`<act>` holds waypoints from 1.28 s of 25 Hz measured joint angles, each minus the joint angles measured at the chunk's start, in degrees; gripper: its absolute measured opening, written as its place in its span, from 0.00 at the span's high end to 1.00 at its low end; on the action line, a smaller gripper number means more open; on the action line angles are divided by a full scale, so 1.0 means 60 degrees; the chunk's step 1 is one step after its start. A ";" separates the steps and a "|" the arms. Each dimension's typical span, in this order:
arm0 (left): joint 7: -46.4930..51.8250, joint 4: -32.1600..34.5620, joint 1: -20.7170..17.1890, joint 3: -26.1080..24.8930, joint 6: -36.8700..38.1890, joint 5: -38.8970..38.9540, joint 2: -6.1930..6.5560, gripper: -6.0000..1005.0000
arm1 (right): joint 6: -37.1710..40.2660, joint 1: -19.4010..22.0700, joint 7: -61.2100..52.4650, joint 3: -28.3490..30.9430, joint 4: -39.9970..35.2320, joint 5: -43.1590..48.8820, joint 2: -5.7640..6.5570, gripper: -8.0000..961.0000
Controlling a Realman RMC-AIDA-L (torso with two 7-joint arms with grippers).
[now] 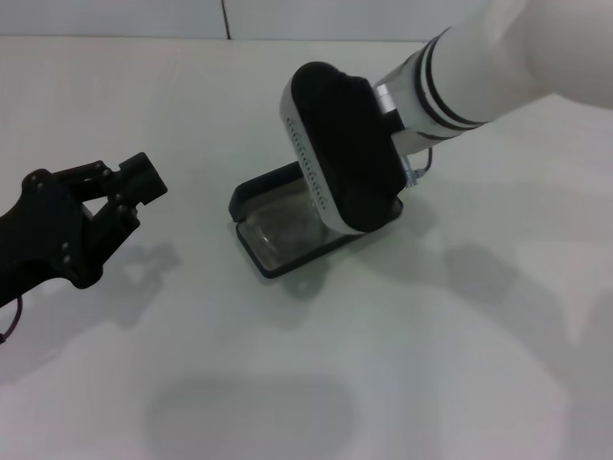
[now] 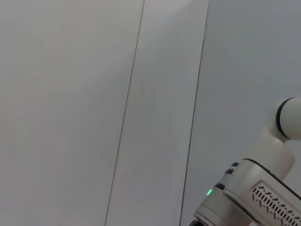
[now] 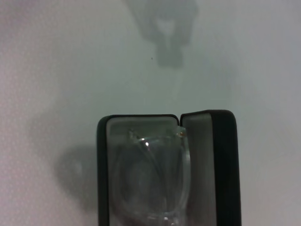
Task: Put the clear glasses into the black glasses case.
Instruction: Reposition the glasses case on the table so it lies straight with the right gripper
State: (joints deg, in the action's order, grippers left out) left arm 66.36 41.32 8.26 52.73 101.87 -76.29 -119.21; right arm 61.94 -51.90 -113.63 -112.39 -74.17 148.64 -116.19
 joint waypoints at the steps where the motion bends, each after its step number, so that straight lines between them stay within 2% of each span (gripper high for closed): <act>1: 0.0000 0.0001 0.0000 0.0000 0.0000 -0.0002 -0.0001 0.86 | 0.0073 0.0006 -0.0076 0.0064 -0.0020 -0.0001 0.0000 0.79; 13: 0.0000 -0.0010 0.0015 0.0000 0.0000 -0.0083 -0.0023 0.86 | 0.0717 -0.0036 -0.1738 0.0404 -0.0010 0.0036 0.0000 0.78; 32: 0.0000 -0.0075 -0.0042 0.0060 0.0004 -0.0088 -0.0039 0.86 | 0.1164 -0.0007 -0.2553 0.0300 -0.0010 0.0436 0.0000 0.77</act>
State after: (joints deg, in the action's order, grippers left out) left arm 66.36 40.87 8.01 53.09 101.89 -76.82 -119.45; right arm 68.92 -51.94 -128.95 -110.59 -74.23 151.25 -116.19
